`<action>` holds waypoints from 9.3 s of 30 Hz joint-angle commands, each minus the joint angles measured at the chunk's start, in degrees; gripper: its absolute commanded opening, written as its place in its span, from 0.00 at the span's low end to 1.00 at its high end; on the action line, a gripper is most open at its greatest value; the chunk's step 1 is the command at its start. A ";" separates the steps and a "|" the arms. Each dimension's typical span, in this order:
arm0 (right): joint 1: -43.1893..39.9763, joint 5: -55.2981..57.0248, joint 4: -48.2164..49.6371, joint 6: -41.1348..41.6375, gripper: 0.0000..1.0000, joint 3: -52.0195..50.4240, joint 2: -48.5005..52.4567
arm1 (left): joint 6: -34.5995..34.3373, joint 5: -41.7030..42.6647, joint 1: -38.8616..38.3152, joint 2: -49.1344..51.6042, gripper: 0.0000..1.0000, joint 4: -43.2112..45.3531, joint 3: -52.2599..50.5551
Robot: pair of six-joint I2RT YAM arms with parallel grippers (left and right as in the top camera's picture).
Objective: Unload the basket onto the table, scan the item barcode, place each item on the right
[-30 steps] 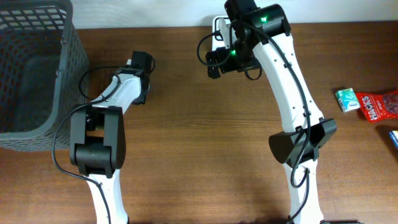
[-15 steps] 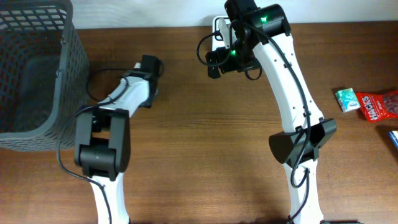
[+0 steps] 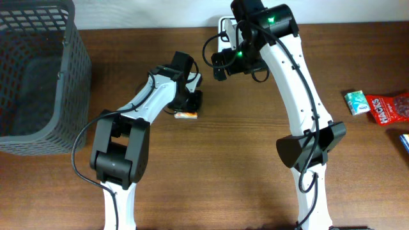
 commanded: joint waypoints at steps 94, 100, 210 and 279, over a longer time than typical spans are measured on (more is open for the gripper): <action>22.45 15.72 38.84 -23.06 0.44 -38.91 2.36 | -19.89 -35.85 14.03 -41.29 0.99 -44.68 2.47; 22.47 15.65 38.71 -23.04 0.41 -39.04 3.23 | -19.89 -35.82 14.03 -41.29 0.99 -44.57 2.47; 27.82 33.57 24.26 15.19 0.27 -38.56 2.01 | -19.89 -35.82 14.03 -41.29 0.99 -44.44 2.47; 2.84 -9.84 20.33 -14.01 0.64 -38.05 1.99 | -19.89 -35.82 14.03 -41.29 0.99 -44.44 2.47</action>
